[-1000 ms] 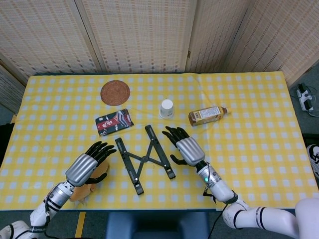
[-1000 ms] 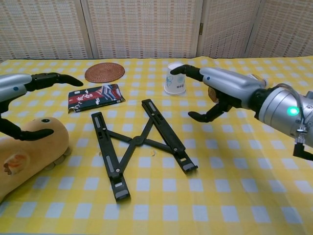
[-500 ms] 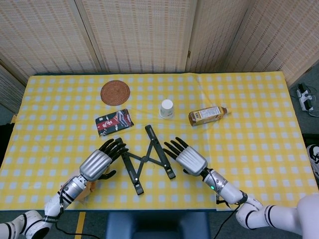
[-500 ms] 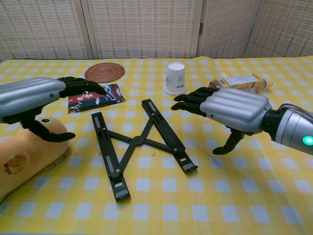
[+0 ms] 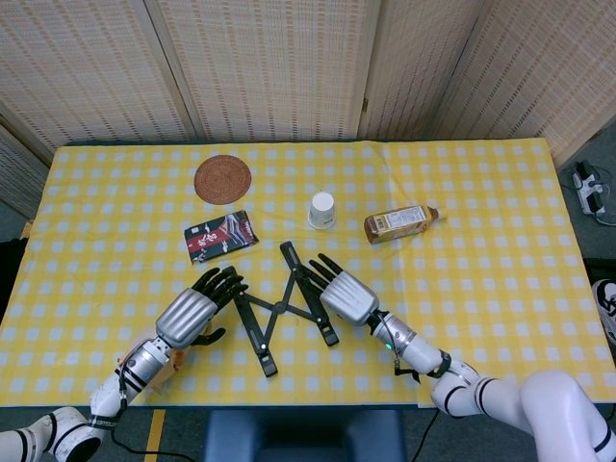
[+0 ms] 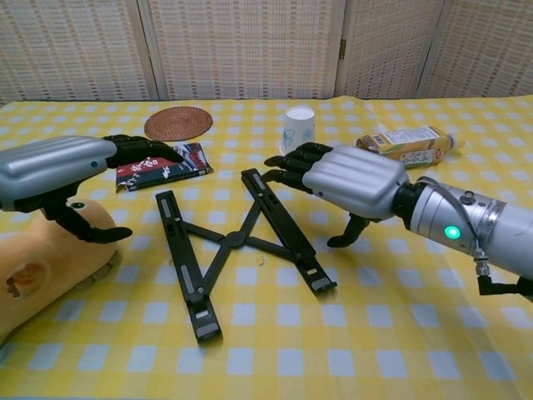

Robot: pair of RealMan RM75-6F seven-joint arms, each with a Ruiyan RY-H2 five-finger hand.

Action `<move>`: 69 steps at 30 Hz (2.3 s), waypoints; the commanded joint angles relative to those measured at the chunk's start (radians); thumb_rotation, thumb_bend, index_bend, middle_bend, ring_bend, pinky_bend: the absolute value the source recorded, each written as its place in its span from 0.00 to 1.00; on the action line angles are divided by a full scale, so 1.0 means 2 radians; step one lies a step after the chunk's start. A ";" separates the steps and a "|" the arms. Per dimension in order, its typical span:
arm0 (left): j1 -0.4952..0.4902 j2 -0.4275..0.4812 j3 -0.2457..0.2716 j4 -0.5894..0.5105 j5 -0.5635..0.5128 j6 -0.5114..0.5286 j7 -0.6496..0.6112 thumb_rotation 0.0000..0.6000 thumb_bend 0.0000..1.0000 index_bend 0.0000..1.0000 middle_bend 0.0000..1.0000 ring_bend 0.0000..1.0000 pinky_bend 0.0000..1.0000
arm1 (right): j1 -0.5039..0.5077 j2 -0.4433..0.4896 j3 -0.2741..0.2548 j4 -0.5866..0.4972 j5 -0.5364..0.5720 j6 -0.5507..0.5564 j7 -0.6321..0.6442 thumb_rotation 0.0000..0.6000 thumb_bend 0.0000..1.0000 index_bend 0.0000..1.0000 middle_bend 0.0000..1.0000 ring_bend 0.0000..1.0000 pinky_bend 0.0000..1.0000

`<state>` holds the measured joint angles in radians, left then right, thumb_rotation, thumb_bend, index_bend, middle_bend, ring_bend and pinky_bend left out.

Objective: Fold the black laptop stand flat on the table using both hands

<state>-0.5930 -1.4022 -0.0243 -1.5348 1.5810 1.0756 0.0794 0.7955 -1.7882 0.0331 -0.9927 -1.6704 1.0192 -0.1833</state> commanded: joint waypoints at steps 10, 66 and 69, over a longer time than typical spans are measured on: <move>-0.022 -0.038 -0.008 0.042 -0.005 -0.021 0.016 1.00 0.35 0.13 0.09 0.00 0.00 | 0.012 -0.034 -0.027 0.048 -0.037 0.029 0.021 1.00 0.20 0.00 0.00 0.00 0.00; -0.072 -0.115 -0.038 0.197 -0.128 -0.113 0.084 1.00 0.24 0.00 0.00 0.00 0.00 | 0.022 -0.051 -0.034 0.087 -0.080 0.099 -0.018 1.00 0.15 0.47 0.61 0.55 0.37; -0.074 -0.119 -0.037 0.202 -0.123 -0.110 0.077 1.00 0.23 0.00 0.00 0.00 0.00 | 0.023 -0.061 -0.038 0.102 -0.081 0.097 -0.014 1.00 0.15 0.47 0.61 0.55 0.37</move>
<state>-0.7394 -1.6377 -0.0998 -1.1328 1.3327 0.8538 0.2359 0.8391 -1.9003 -0.0379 -0.7997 -1.8295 1.2135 -0.2161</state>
